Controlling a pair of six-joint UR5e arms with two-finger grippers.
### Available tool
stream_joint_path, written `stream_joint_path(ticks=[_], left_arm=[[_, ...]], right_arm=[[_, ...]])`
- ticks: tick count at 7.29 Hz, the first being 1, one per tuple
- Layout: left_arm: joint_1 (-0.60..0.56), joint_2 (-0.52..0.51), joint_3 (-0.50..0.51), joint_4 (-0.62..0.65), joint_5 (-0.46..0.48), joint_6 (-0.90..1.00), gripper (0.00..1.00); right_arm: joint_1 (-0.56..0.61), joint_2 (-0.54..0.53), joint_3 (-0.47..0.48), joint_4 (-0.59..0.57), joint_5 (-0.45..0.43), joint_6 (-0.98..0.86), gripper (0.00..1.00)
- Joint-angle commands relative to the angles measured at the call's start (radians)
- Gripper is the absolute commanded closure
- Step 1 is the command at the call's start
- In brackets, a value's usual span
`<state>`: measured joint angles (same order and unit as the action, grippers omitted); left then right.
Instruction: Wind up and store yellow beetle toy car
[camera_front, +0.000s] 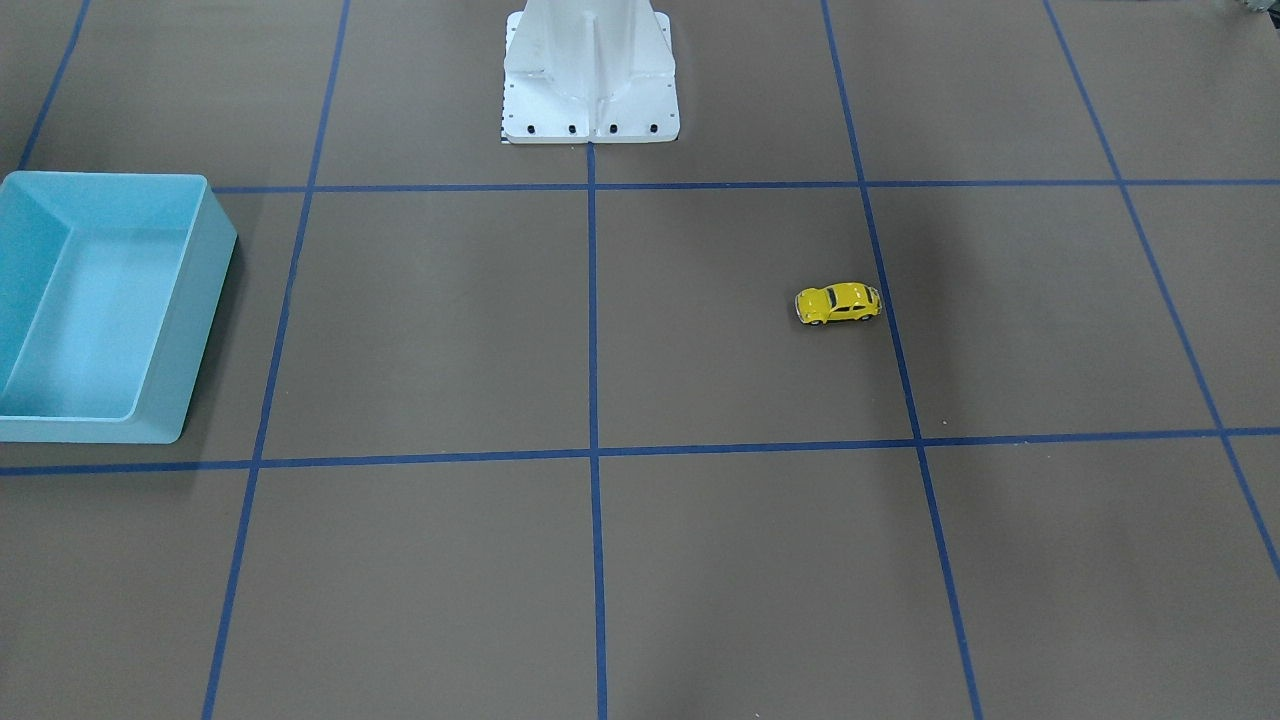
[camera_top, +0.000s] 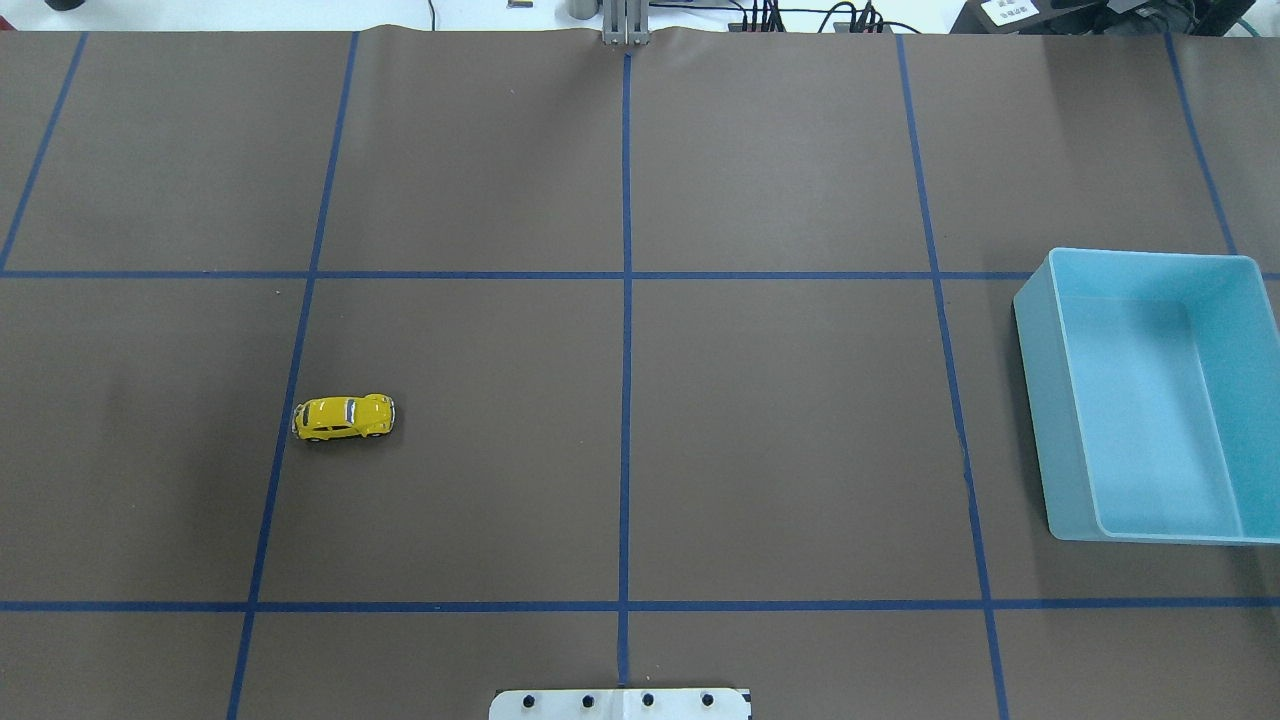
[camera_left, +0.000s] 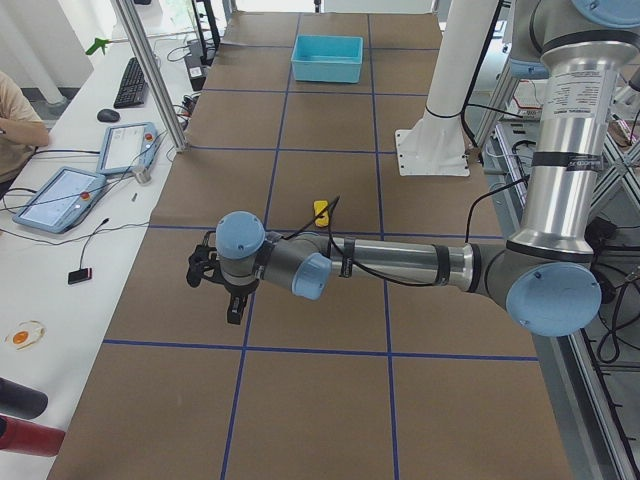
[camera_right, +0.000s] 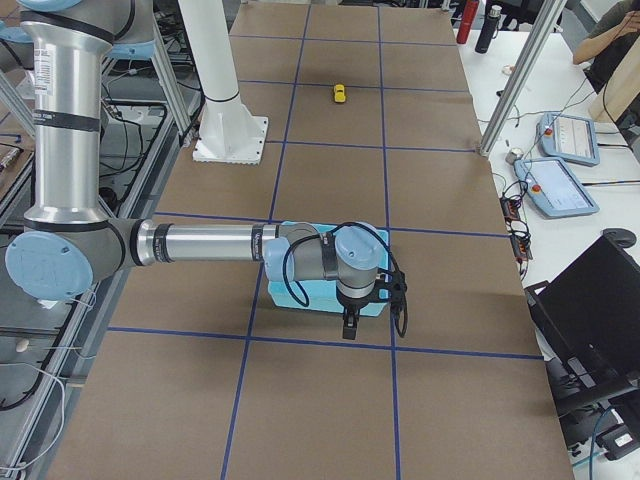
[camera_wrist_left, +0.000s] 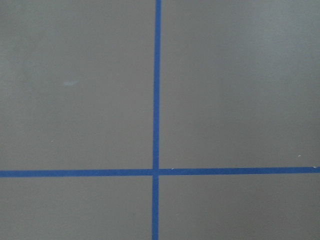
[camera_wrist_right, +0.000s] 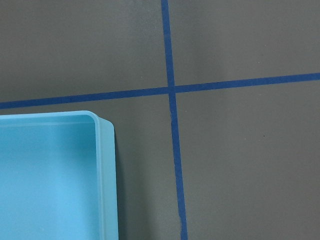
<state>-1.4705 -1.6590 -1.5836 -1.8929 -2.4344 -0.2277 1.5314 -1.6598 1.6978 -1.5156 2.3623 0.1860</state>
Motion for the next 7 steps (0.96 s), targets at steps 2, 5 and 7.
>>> stream_joint_path(ticks=[2, 5, 7], left_arm=[[0.229, -0.027, -0.189, -0.035, -0.006, 0.01, 0.0], [0.476, -0.053, -0.327, -0.163, 0.102, 0.011, 0.0], [0.581, -0.033, -0.386, -0.146, 0.234, 0.211, 0.0]], right_arm=[[-0.008, 0.002, -0.004, 0.0, -0.002, 0.0, 0.0], [-0.065, 0.011, -0.004, 0.0, -0.003, -0.002, 0.0], [-0.083, 0.006, 0.0, 0.0, -0.003, -0.002, 0.0]])
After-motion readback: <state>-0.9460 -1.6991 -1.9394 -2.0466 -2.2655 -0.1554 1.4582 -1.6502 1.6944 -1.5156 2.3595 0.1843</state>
